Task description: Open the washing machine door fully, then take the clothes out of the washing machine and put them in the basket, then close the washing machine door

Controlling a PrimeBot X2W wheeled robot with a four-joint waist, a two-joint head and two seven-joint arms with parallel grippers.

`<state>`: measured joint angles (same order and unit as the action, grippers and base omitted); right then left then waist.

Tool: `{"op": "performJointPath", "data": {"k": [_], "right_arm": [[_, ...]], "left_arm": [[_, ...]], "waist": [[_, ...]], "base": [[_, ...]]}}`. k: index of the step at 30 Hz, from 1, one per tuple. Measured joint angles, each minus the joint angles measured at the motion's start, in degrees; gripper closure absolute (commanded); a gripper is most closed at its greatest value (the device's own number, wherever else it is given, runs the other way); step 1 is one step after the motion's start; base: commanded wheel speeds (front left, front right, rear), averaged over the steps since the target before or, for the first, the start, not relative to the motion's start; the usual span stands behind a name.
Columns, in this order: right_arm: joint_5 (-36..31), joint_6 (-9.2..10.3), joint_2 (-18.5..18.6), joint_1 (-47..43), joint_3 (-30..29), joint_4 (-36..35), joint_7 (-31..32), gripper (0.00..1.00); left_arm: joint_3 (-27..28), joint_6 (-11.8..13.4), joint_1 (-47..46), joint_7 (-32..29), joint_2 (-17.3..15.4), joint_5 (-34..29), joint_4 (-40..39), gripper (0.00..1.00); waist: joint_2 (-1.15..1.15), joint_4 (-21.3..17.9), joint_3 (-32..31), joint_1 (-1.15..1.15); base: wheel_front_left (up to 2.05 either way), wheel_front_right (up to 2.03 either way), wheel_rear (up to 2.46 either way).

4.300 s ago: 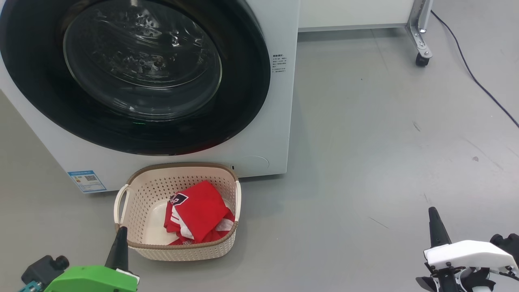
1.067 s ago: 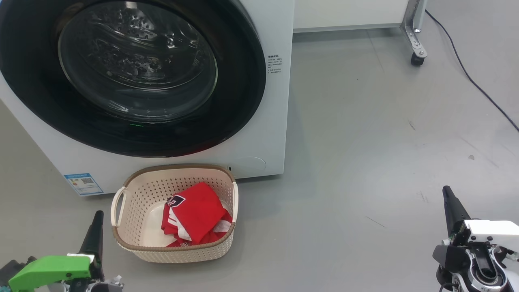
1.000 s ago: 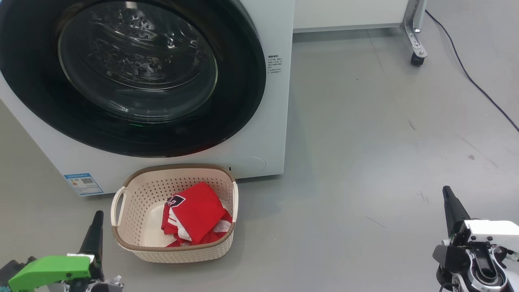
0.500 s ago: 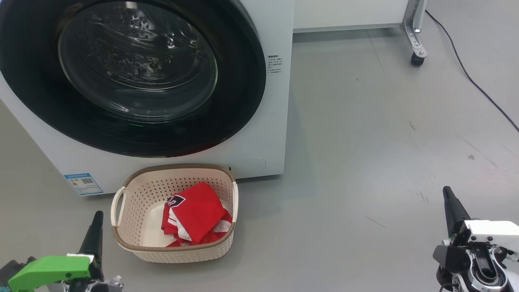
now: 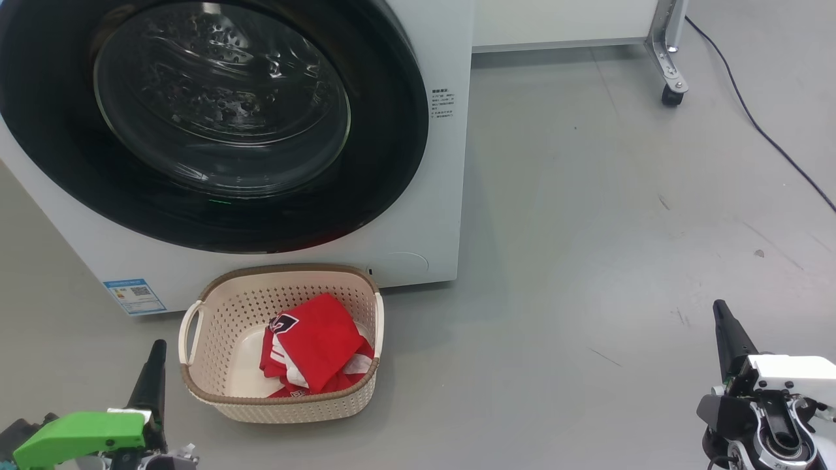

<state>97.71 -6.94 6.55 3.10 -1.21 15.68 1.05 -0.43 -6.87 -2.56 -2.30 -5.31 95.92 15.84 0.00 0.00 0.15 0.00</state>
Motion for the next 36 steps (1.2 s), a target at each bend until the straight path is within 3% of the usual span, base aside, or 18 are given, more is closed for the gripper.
{"op": "performJointPath", "data": {"k": [36], "right_arm": [[0.0, 0.00, -0.1, 0.0, -0.3, 0.1, 0.3, 1.00]], "left_arm": [[0.2, 0.0, -0.1, -0.2, 0.1, 0.0, 0.0, 1.00]], "waist": [[0.00, 0.0, 0.0, 0.00]], "base": [[0.00, 0.00, 0.00]]}}
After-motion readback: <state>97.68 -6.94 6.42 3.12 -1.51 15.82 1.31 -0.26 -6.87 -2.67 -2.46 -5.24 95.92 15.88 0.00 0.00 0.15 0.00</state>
